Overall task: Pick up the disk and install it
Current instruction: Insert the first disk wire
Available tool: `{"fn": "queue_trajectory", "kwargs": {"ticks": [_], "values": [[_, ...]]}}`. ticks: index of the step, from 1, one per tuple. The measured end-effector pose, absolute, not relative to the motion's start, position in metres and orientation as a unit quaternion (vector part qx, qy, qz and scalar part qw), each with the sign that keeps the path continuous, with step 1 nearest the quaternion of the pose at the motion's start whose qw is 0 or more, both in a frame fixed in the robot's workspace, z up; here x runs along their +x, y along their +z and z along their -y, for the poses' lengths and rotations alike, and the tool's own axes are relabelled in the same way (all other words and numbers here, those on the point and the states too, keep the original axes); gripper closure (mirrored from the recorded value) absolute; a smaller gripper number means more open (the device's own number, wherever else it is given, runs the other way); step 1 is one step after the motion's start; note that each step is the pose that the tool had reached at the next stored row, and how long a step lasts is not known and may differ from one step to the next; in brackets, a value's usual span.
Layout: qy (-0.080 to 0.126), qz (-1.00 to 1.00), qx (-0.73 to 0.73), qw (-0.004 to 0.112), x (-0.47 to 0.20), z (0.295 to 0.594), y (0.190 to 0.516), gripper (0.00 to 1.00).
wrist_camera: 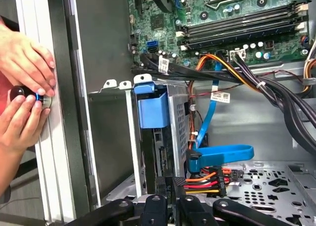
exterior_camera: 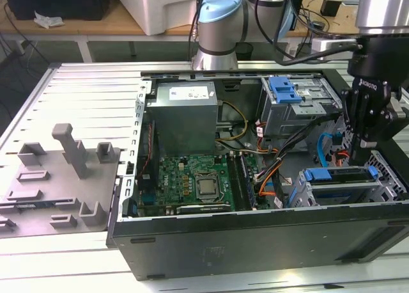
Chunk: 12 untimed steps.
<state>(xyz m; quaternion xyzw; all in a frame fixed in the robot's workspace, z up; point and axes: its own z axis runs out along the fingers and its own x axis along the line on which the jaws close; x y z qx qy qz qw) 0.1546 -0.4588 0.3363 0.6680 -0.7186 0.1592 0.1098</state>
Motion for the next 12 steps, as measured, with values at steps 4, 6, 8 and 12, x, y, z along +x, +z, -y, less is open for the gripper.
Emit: {"fn": "queue_trajectory", "kwargs": {"ticks": [4, 6, 8, 12], "values": [[0.16, 0.717, 0.67, 0.109, 0.154, 0.459, 0.336, 0.84], [0.16, 0.717, 0.67, 0.109, 0.154, 0.459, 0.336, 0.84], [0.139, 0.723, 0.672, 0.081, 0.15, 0.468, 0.34, 0.84], [0.128, 0.726, 0.673, 0.063, 0.147, 0.48, 0.344, 0.84]]}}
